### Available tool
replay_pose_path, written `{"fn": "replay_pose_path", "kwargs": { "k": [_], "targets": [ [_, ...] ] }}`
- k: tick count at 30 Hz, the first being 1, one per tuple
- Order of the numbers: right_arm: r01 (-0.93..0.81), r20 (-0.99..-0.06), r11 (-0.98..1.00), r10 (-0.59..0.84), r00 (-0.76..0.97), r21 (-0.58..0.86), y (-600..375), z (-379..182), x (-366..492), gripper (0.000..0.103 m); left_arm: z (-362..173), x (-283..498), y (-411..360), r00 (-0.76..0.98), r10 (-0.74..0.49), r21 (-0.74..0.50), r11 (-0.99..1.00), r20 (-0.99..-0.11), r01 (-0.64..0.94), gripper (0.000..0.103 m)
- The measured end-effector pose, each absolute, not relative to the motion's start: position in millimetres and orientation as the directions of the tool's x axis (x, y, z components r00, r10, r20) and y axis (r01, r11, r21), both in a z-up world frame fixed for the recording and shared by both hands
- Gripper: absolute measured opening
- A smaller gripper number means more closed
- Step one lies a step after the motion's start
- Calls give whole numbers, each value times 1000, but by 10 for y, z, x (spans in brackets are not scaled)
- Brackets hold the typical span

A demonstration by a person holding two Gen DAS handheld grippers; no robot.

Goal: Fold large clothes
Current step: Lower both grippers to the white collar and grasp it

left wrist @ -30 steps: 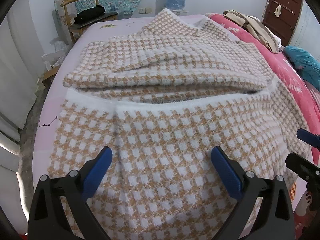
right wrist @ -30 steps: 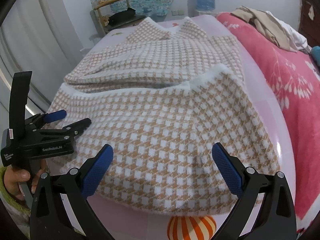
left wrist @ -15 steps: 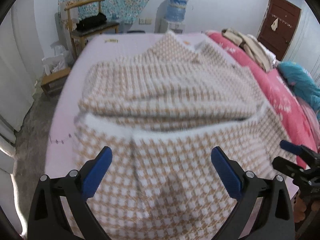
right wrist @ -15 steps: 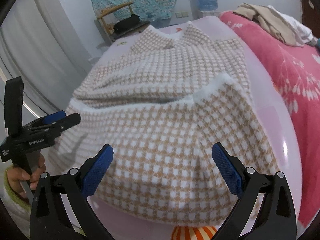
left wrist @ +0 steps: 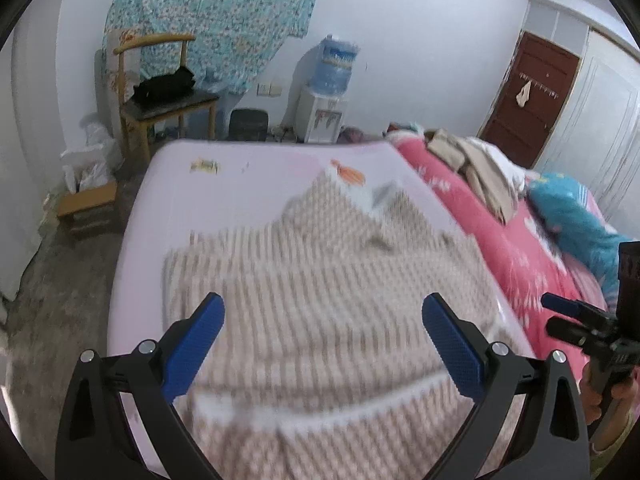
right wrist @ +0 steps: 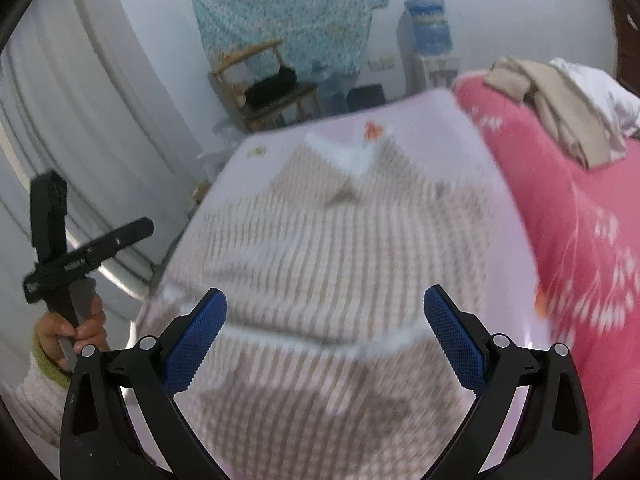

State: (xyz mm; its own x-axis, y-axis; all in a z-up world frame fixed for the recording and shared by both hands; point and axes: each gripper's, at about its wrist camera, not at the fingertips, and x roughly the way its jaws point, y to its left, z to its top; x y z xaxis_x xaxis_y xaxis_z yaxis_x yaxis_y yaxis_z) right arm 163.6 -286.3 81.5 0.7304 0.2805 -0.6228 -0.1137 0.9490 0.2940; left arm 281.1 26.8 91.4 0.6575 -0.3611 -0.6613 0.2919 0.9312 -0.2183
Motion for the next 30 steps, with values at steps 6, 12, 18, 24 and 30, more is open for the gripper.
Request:
{"fn": "replay_pose_path", "kwargs": {
  "k": [6, 12, 18, 24, 30],
  "targets": [
    [-92, -607, 918, 329, 723, 387, -3228, 1031, 2315, 95, 1078, 3546, 155, 665, -413, -282, 911, -623, 301, 97],
    [-100, -638, 899, 378, 671, 427, -3372, 996, 3137, 95, 921, 4335, -172, 625, -460, -348, 887, -630, 303, 97],
    [-35, -702, 891, 381, 602, 453, -3520, 770, 3982, 92, 536, 5083, -458, 552, -452, -378, 891, -701, 249, 87],
    [41, -753, 881, 376, 540, 471, -3631, 415, 4558, 79, 139, 5487, -657, 466, -444, -380, 896, -766, 229, 62],
    [73, -773, 860, 413, 482, 505, -3654, 113, 4679, 17, -51, 5549, -787, 430, -421, -341, 905, -798, 254, 17]
  ]
}}
